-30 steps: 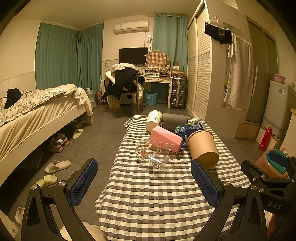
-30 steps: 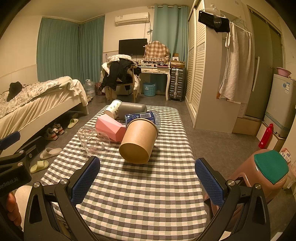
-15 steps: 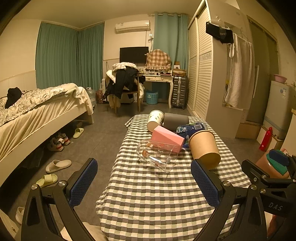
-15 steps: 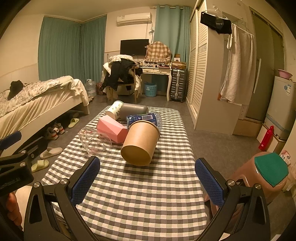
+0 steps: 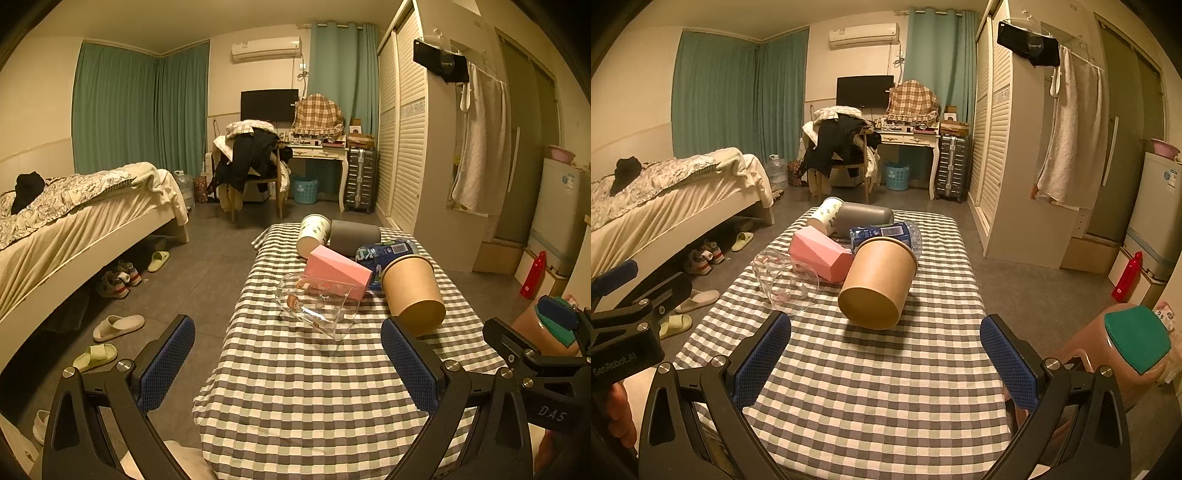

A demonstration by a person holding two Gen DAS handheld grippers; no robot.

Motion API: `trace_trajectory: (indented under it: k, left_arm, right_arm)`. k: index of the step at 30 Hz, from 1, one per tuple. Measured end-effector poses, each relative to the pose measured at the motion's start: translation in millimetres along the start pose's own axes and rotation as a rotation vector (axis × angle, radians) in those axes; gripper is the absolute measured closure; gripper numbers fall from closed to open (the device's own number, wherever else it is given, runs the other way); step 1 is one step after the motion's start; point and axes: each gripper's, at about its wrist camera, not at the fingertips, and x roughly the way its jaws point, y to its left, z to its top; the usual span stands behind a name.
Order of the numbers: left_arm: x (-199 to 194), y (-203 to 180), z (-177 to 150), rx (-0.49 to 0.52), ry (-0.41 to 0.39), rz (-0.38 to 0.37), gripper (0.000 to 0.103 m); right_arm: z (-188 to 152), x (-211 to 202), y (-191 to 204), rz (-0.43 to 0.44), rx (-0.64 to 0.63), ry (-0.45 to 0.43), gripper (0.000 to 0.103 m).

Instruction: Flip cup upside down

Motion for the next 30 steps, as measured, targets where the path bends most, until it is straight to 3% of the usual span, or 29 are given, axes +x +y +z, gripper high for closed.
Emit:
trace_trajectory:
  k: [11, 19, 24, 30]
  left_arm:
    - [6.5, -1.9, 8.0, 0.000, 0.019, 0.021, 0.000]
    - [35.5, 11.4, 38.3, -0.040, 0.039, 0.083, 0.000]
    - [67.8, 31.9, 61.7, -0.086, 0.056, 0.141, 0.000]
    - [117.1, 51.4, 78.8, -0.111, 0.084, 0.225, 0.000]
  right_arm:
    - [7.4, 7.4, 4.4, 0.047, -0.020, 0.002, 0.000]
    - [48.3, 35.2, 6.0, 0.152, -0.076, 0.000, 0.000]
    - [89.1, 90.1, 15.0, 0.265, -0.154, 0.048, 0.000]
    - [116.5, 177.0, 43.2, 0.403, -0.311, 0.193, 0.003]
